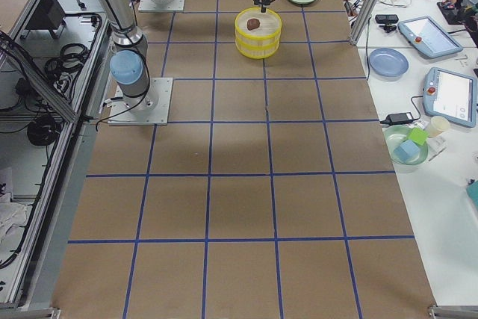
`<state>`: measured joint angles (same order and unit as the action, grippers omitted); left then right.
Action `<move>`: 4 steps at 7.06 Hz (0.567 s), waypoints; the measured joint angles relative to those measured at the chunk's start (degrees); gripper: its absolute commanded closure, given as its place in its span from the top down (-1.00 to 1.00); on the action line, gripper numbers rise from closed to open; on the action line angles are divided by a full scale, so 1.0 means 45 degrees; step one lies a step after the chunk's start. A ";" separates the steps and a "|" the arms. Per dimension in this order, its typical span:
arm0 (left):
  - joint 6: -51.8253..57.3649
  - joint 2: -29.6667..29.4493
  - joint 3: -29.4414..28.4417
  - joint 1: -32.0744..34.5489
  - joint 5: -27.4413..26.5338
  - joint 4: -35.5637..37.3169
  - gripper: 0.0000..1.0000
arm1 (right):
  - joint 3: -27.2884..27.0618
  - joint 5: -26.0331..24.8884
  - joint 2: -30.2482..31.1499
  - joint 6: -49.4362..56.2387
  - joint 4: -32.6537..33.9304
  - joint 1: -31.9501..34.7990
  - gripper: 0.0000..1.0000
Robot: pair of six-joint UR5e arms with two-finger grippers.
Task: Place buns in different layers of steamer
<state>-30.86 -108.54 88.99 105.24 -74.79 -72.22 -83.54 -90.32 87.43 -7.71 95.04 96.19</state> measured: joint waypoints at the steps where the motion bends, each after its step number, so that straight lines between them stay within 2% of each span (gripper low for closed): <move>1: 0.0976 0.0165 -0.0190 -0.0586 -0.0472 -0.0097 1.00 | 0.0004 -0.0048 -0.0002 0.0080 0.0031 -0.0007 1.00; 4: 0.4893 0.1226 -0.0692 -0.2419 -0.2716 -0.1387 1.00 | -0.0065 -0.0023 0.0030 0.0143 0.0077 -0.0001 1.00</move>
<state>-8.84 -103.02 85.87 94.35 -87.01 -78.46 -83.83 -90.43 87.56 -7.06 95.39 96.18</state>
